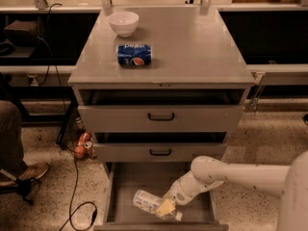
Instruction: Place blue plastic bottle into bottom drawer
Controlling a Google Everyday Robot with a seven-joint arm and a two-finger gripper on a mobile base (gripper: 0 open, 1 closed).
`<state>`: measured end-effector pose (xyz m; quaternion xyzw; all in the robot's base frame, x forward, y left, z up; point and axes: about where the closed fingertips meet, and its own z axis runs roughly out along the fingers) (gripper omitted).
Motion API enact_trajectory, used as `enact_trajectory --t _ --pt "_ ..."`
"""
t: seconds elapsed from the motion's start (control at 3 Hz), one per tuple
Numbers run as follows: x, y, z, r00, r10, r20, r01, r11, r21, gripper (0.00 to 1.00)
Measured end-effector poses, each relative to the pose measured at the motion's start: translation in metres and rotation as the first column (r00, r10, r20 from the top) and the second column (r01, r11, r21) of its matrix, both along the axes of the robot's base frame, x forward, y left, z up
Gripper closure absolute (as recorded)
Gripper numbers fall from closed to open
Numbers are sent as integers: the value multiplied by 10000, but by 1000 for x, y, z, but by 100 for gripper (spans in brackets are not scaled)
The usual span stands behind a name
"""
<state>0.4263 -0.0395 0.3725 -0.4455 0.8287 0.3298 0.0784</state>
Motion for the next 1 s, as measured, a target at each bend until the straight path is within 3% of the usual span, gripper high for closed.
enact_trajectory --t 0.33,0.67,1.0 --pt "39 3 -79 9885 -1402 573 1409 9900 -94 100" --pt "70 2 -128 9591 -2618 1071 2613 9651 190 100" --pt "94 11 -156 9361 -3246 1354 3152 9451 862 100"
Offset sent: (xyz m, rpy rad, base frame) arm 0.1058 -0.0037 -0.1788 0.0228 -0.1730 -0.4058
